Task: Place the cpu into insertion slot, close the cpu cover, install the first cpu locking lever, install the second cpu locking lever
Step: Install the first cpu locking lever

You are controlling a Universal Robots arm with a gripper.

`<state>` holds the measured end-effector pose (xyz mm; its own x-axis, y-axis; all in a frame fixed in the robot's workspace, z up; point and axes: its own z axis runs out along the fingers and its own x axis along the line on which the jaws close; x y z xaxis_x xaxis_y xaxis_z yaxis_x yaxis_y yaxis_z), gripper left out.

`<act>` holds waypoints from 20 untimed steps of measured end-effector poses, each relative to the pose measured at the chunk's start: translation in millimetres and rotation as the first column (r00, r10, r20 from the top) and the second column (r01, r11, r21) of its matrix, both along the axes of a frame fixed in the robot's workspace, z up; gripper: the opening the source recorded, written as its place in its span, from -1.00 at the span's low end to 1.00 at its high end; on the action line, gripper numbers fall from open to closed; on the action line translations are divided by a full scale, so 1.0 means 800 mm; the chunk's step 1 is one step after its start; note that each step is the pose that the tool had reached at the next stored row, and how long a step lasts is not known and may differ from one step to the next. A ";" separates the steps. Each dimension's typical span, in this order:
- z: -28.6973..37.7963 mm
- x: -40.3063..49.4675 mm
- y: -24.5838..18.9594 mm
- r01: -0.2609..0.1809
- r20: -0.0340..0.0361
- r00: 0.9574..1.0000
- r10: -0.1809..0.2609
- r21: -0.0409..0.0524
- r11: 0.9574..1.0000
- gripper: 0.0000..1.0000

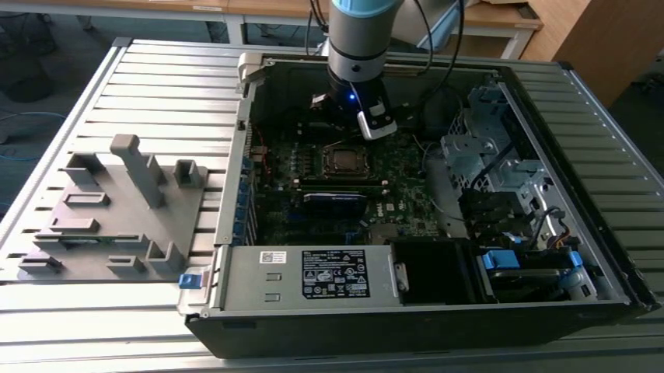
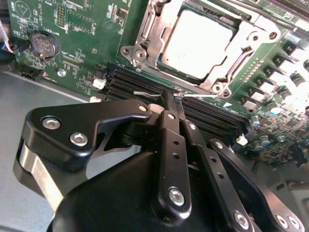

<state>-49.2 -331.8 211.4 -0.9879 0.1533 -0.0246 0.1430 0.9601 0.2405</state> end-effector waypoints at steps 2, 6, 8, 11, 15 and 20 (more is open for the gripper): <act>-0.0016 0.001 0.0003 0.008 0.003 1.000 -0.008 -0.001 1.000 -0.80; -0.0043 0.000 0.0003 0.008 0.016 1.000 -0.008 -0.001 1.000 -0.80; -0.0047 0.001 0.0005 0.008 0.017 1.000 -0.008 0.000 1.000 -0.80; -0.0051 0.000 0.0018 0.009 0.017 1.000 -0.009 0.000 1.000 -0.80; -0.0062 0.001 0.0039 0.009 0.017 1.000 -0.009 0.000 1.000 -0.80; -0.0094 0.000 0.0038 0.009 0.031 0.999 -0.009 -0.001 1.000 -0.80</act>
<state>-48.9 -328.8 203.8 -0.9852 0.1625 -0.0552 0.1445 0.9589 0.2443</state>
